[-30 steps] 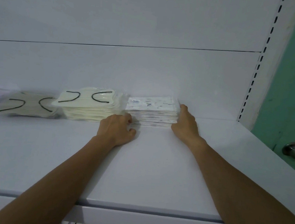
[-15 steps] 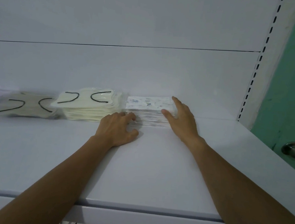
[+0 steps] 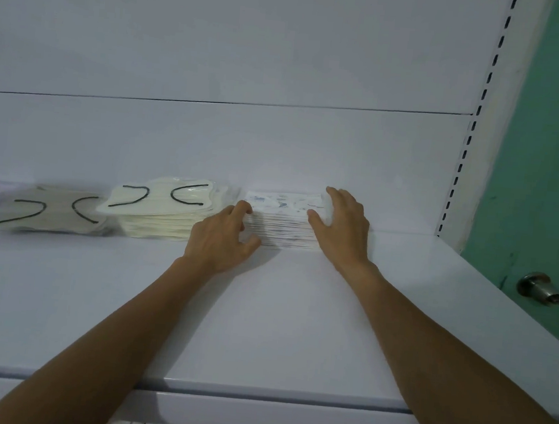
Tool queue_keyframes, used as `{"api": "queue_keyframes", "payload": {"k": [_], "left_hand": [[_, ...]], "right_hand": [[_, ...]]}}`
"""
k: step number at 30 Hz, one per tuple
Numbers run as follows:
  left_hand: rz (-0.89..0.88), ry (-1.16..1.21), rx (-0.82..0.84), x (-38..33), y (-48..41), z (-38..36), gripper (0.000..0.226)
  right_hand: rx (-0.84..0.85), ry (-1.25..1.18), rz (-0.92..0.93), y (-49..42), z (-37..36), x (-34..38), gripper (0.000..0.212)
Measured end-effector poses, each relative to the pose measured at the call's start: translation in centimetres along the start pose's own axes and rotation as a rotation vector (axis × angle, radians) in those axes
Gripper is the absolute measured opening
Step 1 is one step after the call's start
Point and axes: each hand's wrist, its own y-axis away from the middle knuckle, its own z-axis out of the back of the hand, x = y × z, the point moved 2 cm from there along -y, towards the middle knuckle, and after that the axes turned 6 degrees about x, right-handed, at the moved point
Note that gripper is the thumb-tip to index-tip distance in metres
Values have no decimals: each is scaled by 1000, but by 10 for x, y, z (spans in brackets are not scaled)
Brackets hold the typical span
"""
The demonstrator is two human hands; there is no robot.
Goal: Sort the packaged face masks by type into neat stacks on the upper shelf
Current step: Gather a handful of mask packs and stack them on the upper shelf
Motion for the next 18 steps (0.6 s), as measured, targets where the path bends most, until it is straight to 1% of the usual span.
{"api": "queue_keyframes", "payload": {"k": [3,5,8,11,18], "left_hand": [[-24,-78,34,3,5,14,39],[-45,-112,43,7,14,26,37],[-62,-119,7,15,36,44,31],[-52,-98,-26,27,68,58,27],[15,-49,-10,64,151,80,24]], "right_hand": [[-31,37,35,1,8,14,52],[1,110,63,4,11,25,51],[37,207,110,14,15,47,52],[70,215,153,33,15,77,51],[145,171,220,105,-3,144,48]]}}
